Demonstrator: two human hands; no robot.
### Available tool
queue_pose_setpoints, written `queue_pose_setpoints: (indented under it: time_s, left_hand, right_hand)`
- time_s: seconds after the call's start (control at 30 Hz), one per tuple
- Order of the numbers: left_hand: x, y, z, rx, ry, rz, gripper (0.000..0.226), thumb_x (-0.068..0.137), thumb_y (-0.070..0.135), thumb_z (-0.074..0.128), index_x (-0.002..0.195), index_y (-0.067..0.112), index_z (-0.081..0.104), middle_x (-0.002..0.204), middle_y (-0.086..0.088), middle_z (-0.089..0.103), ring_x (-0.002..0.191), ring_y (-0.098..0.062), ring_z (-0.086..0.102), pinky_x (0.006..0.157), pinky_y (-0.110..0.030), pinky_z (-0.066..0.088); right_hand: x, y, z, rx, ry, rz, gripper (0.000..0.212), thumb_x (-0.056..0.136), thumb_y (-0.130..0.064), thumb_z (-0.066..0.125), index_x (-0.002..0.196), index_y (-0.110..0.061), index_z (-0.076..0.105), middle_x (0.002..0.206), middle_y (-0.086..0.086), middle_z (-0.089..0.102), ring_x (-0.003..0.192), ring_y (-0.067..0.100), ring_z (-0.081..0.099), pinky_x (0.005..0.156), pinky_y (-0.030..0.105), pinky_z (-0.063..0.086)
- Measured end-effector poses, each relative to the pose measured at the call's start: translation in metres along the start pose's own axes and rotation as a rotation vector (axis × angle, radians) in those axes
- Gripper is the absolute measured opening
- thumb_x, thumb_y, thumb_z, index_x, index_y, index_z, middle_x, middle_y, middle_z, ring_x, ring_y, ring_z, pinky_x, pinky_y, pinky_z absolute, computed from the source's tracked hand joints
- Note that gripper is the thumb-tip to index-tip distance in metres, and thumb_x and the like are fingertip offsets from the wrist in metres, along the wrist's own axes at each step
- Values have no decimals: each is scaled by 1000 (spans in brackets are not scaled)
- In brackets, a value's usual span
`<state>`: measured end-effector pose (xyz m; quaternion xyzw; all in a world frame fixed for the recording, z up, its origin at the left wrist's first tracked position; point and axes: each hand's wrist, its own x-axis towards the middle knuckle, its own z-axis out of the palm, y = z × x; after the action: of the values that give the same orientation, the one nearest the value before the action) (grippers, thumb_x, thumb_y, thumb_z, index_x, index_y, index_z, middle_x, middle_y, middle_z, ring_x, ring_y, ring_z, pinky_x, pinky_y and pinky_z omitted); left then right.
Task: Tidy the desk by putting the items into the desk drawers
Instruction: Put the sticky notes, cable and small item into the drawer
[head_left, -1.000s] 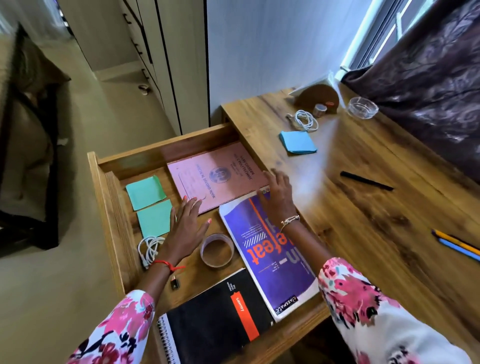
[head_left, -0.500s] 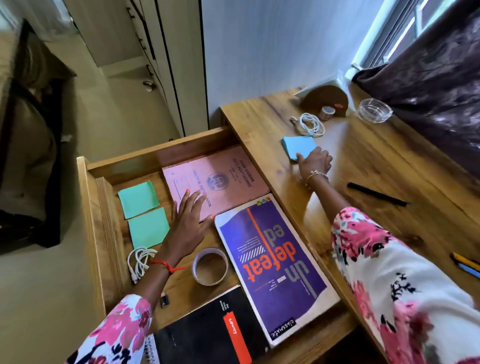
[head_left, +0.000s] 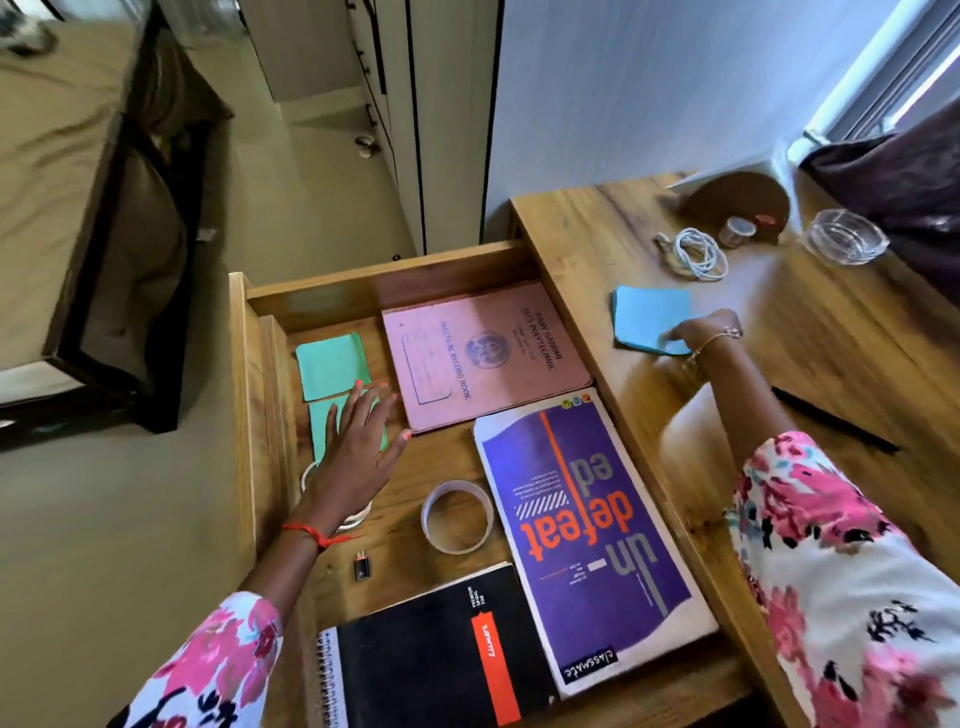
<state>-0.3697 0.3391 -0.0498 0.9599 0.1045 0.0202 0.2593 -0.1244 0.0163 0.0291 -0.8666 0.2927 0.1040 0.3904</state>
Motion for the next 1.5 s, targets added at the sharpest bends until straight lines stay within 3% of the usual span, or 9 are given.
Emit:
queue_pose_setpoints:
  time_s: [0.07, 0.2, 0.37, 0.6, 0.67, 0.8, 0.97, 1.2, 1.5]
  left_hand:
    - [-4, -6, -6, -11, 16, 2, 47, 96, 29, 44, 139, 10, 38, 154, -4, 24, 146, -20, 2, 117, -42, 4]
    - [-11, -18, -17, -49, 45, -31, 48, 96, 27, 46, 139, 10, 37, 154, -6, 23, 146, -20, 1, 117, -39, 9]
    - [-20, -25, -27, -69, 71, -63, 47, 96, 24, 48, 138, 7, 38, 154, -7, 22, 146, -21, 1, 116, -35, 5]
    - [-33, -36, -33, 1, 95, -6, 46, 96, 24, 47, 137, 6, 39, 153, -7, 25, 146, -20, 4, 112, -28, -2]
    - [-36, -41, -33, 27, 81, -16, 46, 96, 26, 46, 138, 8, 39, 153, -5, 24, 146, -18, 3, 115, -34, -1]
    - [-41, -54, -28, 66, 36, -17, 49, 97, 31, 43, 141, 12, 35, 154, -3, 23, 146, -16, 0, 117, -40, -1]
    - [-42, -61, -23, 64, 36, 0, 49, 97, 32, 42, 142, 13, 34, 155, -2, 21, 146, -13, -2, 115, -34, -9]
    - [-44, -63, -20, 86, 78, 44, 47, 96, 31, 43, 139, 11, 38, 153, -4, 27, 146, -15, 3, 115, -35, -8]
    - [-42, -67, -14, 82, 115, 58, 46, 95, 28, 48, 136, 9, 43, 150, -7, 33, 145, -19, 9, 115, -38, -5]
  right_hand:
    - [-9, -2, 0, 222, -30, -12, 20, 74, 7, 67, 85, 0, 52, 109, 20, 59, 76, 27, 70, 65, 37, 59]
    - [-58, -8, 21, 554, -302, -131, 27, 77, 20, 55, 63, -1, 46, 70, 14, 52, 58, 29, 63, 41, 26, 54]
    - [-128, 10, 99, 400, -640, -140, 31, 77, 22, 54, 59, -2, 44, 66, 14, 51, 44, 22, 60, 34, 26, 51]
    - [-158, 44, 167, 45, -600, -245, 32, 72, 19, 64, 59, -4, 46, 78, 18, 57, 59, 28, 58, 31, 22, 48]
    - [-159, 50, 174, -19, -541, -270, 32, 70, 16, 68, 57, -6, 49, 81, 19, 58, 62, 26, 59, 35, 25, 52]
    - [-163, 57, 178, -152, -458, -328, 16, 63, 9, 76, 76, 8, 68, 91, 23, 69, 77, 23, 61, 73, 44, 58]
    - [-171, 57, 176, -318, -395, -415, 28, 62, -1, 80, 86, 6, 70, 97, 21, 71, 81, 24, 64, 65, 27, 46]
    - [-178, 61, 180, -488, -397, -478, 36, 69, 0, 75, 102, 7, 63, 114, 21, 62, 102, 35, 60, 85, 38, 51]
    - [-181, 71, 180, -578, -352, -549, 25, 79, 3, 65, 102, 8, 59, 112, 27, 59, 103, 39, 58, 82, 39, 49]
